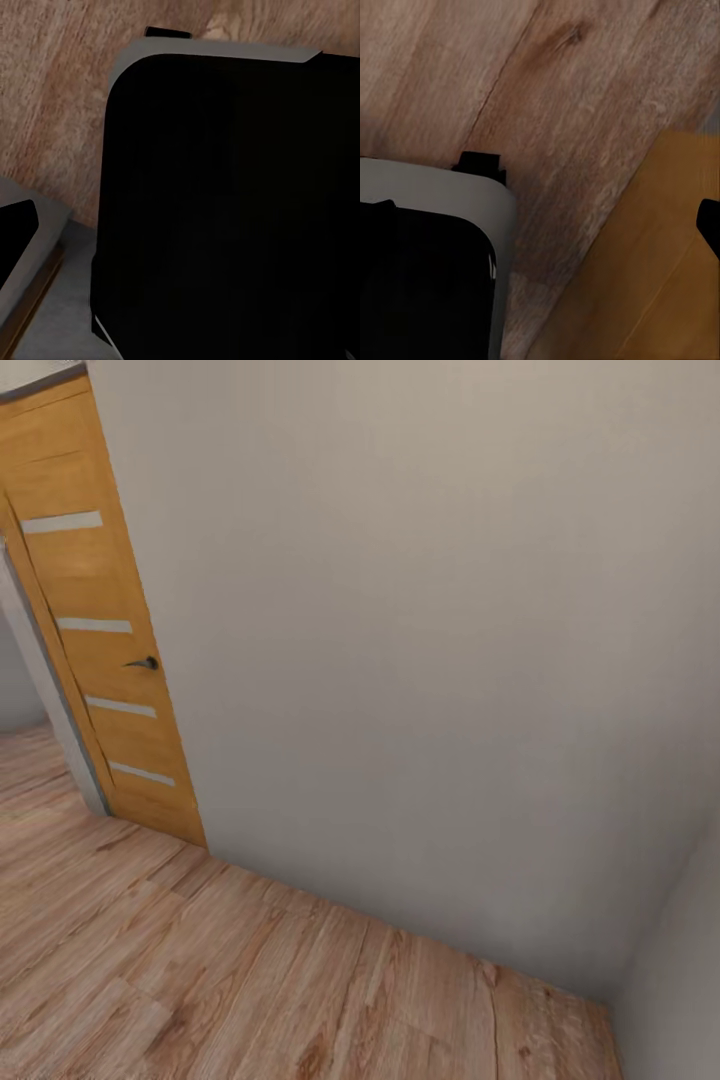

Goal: Move the two storage containers from the living room to the garage. In the garage, place one container on the floor and stack the other container on top of it (either order is fine).

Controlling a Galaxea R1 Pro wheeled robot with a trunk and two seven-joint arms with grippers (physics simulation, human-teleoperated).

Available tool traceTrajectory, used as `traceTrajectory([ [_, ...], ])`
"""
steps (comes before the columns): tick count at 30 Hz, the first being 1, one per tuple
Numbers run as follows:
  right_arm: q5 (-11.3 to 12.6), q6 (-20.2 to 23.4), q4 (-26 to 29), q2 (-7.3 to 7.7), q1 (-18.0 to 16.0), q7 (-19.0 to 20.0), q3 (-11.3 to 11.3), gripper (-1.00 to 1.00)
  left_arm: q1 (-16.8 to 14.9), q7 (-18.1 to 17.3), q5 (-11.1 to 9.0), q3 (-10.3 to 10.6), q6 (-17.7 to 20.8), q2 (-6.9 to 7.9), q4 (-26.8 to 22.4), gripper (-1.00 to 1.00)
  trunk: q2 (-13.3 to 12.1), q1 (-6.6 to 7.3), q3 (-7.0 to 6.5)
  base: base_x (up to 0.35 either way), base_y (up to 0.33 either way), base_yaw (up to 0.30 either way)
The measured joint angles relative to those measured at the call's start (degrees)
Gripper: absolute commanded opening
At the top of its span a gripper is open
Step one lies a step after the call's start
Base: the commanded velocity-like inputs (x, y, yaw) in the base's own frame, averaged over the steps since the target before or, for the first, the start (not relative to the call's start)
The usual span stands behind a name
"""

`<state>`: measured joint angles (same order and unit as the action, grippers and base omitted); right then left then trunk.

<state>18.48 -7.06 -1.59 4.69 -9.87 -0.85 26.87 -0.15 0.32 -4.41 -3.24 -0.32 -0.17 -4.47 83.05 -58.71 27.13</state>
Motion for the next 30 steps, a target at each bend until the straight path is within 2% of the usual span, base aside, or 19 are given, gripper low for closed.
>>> traceTrajectory([
  [21, -0.5, 0.0, 0.0, -0.08, 0.0, 0.0, 0.3, 1.0, 0.0, 0.0, 0.0, 0.0, 0.0, 0.01, 0.0, 1.0, 0.0, 0.0, 0.0, 0.155, 0.0, 0.275],
  [30, -0.5, 0.0, 0.2, -0.17, 0.0, -0.4, 0.1, 1.0, 0.0, 0.0, 0.0, 0.0, 0.0, 0.0, 0.0, 1.0, 0.0, 0.01, 0.0, 0.251, 0.0, 0.279],
])
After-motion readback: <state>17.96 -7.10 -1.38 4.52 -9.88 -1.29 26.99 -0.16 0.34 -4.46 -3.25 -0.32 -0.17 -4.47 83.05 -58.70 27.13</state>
